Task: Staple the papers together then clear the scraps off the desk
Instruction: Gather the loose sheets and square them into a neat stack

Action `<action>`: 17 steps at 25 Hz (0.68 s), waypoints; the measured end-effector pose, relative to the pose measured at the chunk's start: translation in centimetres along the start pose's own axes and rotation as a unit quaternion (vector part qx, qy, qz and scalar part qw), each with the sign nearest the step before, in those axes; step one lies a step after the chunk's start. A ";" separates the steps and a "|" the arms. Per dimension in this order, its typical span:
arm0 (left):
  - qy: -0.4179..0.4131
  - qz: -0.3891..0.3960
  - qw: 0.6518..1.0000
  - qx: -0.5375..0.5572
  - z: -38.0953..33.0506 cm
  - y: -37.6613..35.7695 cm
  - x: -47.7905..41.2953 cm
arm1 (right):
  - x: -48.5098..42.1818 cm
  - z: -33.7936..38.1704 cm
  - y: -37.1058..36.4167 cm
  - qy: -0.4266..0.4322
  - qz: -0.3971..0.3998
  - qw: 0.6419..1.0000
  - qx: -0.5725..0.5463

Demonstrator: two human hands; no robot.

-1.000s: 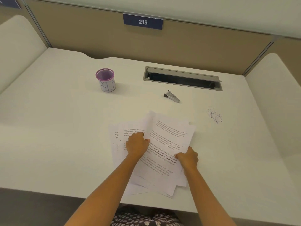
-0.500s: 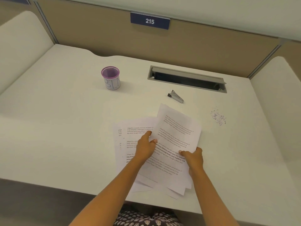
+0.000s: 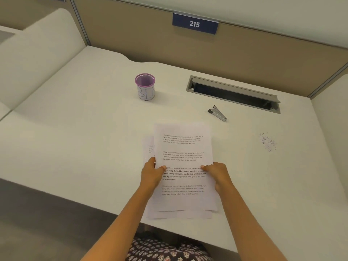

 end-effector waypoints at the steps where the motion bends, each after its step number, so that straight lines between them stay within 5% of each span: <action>1: -0.017 -0.028 0.995 -0.093 -0.5 0.7 0.2 | -0.3 0.2 -0.7 0.007 -0.007 0.999 0.031; 3: -0.047 -0.069 0.952 -0.293 -1.3 1.7 0.2 | -0.8 0.7 -1.8 0.028 -0.048 0.990 0.129; 5: -0.021 -0.080 0.920 -0.383 -0.9 2.2 0.1 | -0.4 1.2 -2.3 0.046 -0.106 0.962 0.246; 9: 0.002 -0.074 0.921 -0.382 -0.8 1.9 -0.4 | 0.4 1.8 -3.3 0.077 -0.132 0.936 0.318; 17: 0.031 -0.065 0.971 -0.228 -0.4 1.6 -1.3 | -0.3 1.0 -3.6 0.005 -0.086 0.963 0.257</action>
Point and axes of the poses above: each hand's wrist, its own x-axis away from the middle knuckle, its own y-axis out of the back of the hand, z = x × y, the point moved 8 cm from there along -x, towards the middle knuckle, and after that the axes turned 6 degrees about -y, right-handed, at the moved point
